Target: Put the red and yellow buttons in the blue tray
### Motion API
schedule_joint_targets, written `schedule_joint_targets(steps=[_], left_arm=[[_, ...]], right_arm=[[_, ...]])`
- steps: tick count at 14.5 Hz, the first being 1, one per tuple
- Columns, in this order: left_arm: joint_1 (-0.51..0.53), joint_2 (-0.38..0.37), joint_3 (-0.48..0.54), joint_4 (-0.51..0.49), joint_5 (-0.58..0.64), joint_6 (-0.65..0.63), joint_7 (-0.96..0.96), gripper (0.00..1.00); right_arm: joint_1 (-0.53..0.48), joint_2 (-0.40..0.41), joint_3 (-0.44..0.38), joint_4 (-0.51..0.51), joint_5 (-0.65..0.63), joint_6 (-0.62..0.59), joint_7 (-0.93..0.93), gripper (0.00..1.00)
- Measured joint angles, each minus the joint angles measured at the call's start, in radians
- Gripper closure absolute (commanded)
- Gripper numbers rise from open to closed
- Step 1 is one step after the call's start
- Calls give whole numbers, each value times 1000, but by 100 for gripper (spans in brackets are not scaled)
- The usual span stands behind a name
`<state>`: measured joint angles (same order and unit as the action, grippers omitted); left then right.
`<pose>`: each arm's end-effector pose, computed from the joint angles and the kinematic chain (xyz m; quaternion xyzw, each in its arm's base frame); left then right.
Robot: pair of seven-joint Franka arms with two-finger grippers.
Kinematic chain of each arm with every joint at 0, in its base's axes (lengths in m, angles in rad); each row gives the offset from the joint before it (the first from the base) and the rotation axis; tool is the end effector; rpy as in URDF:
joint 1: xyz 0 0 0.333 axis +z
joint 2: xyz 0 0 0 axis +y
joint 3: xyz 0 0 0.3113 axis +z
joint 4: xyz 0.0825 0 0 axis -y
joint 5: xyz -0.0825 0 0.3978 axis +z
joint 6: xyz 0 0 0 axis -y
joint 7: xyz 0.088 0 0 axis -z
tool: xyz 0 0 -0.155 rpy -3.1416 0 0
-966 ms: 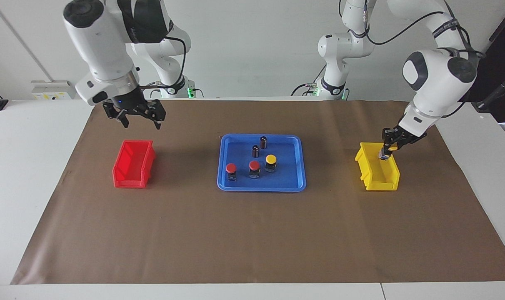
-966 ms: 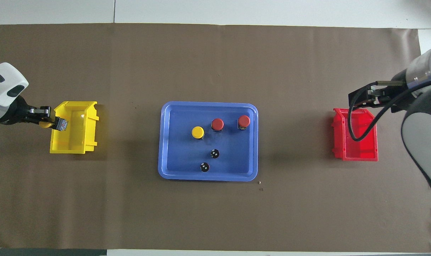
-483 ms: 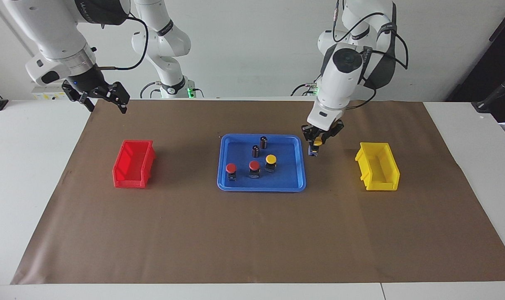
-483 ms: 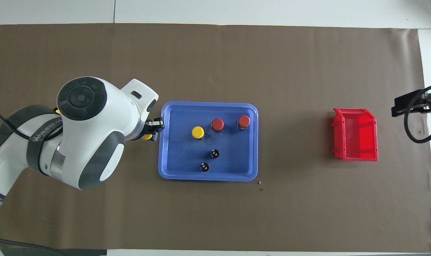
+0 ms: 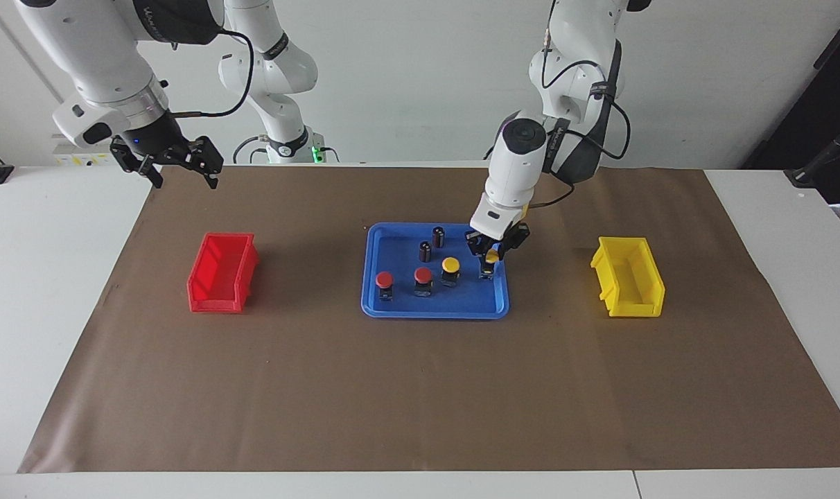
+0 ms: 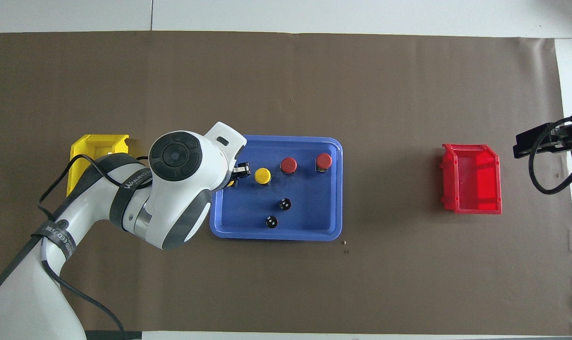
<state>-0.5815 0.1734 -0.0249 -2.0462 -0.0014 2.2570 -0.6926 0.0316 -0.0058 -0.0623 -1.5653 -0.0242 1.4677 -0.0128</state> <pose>0.4893 -0.3394 0.2992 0.9989 0.0437 0.0133 0.0135 0.5506 -0.0209 0.5694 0.9988 -0.0096 -0.0461 0.0109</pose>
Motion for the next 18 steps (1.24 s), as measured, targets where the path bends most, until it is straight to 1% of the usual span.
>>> schedule_joint_targets(steps=[1,2,3,4,5,6,8,9,11,14,18], left_arm=[[0,9,0,-2,0,21,0,10],[0,10,2,-1,0,25,0,0],[0,10,5,3,0,17,0,0],[0,9,9,20,0,-22,3,0],[1,5,15,65,4,-110,20,0],[7,-4,22,136,8,-232,63,0],[49,-31,31,298,15,-467,189,0],[83,-47,34,356,16,-540,257,0],[167,-88,40,410,16,-592,363,0],[287,-139,47,425,15,-627,460,0],[413,-160,49,465,10,-697,680,0]], right_arm=[[-3,0,-1,0,0,0,-2,0],[-4,0,-1,0,0,0,-4,0],[-5,0,-1,0,0,0,-7,0],[-5,0,-1,0,0,0,-14,0],[-5,0,-1,0,0,0,-17,0],[-5,0,-1,0,0,0,-18,0],[-5,0,-1,0,0,0,-19,0],[-6,0,-1,0,0,0,-19,0],[-10,0,-1,0,0,0,-20,0],[-11,0,-1,0,0,0,-21,0],[-11,0,-1,0,0,0,-22,0]])
